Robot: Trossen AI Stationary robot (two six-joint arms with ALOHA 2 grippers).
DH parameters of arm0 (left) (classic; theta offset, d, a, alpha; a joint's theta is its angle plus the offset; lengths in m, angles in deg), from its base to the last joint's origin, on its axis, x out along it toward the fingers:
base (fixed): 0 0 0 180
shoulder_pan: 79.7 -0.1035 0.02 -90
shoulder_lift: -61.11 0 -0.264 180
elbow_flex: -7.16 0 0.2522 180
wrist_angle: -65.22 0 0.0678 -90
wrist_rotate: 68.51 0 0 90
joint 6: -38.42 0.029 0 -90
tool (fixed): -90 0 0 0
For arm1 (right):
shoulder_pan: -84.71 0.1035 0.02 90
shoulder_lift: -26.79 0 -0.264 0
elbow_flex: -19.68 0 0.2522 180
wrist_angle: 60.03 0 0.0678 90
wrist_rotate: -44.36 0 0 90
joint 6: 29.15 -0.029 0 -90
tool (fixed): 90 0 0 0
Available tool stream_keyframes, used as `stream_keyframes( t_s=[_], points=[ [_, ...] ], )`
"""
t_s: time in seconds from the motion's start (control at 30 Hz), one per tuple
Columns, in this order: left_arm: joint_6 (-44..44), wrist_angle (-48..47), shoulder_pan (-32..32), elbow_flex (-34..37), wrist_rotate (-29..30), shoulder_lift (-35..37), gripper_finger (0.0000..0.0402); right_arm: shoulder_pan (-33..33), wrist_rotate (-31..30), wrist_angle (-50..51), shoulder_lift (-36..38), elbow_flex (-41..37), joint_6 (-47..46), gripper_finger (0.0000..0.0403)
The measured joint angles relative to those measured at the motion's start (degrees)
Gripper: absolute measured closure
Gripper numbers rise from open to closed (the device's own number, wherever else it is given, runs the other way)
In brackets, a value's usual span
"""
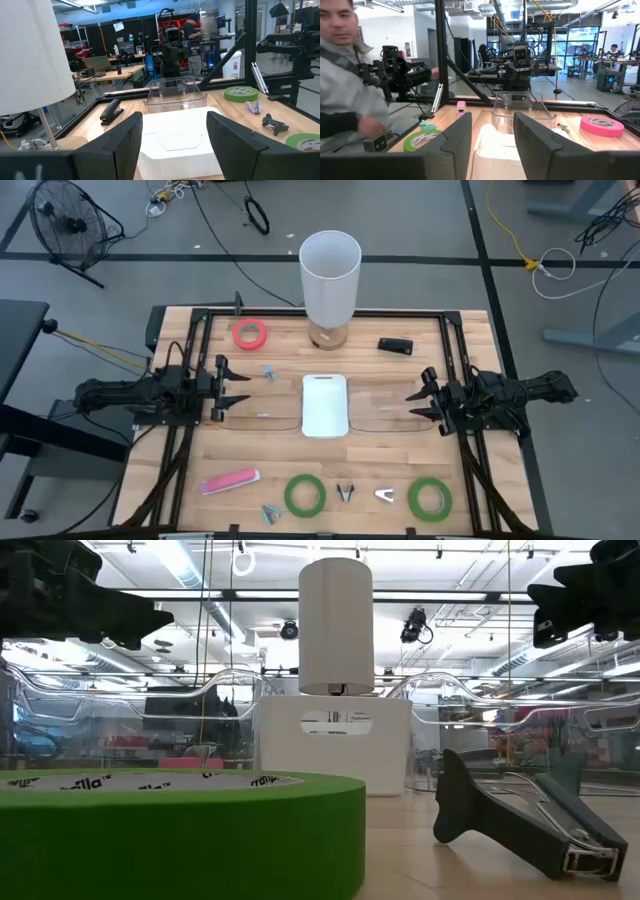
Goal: Pick and place Stapler, Stapler remover, tape
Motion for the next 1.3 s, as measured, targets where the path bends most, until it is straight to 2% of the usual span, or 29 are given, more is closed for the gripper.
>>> stream_keyframes(
  t_s=[0.57,0.73,1.0,1.3],
  points=[
    [0.00,0.00,-0.02,-0.01,0.00,0.00,0.0177,0.00,0.03,0.37,0.00,0.00,-0.01,0.0255],
    [-0.01,0.00,-0.01,0.00,0.00,-0.01,0.0177,0.00,-0.03,3.06,-0.04,0.00,4.06,0.0255],
    [0.00,0.00,-0.02,-0.01,0.02,-0.02,0.0177,0.00,0.00,3.44,-0.04,0.00,2.27,0.0255],
    [-0.02,0.02,-0.02,-0.01,0.02,0.00,0.0177,0.00,0.02,-2.15,-0.02,0.02,0.66,0.0255]
  ],
)
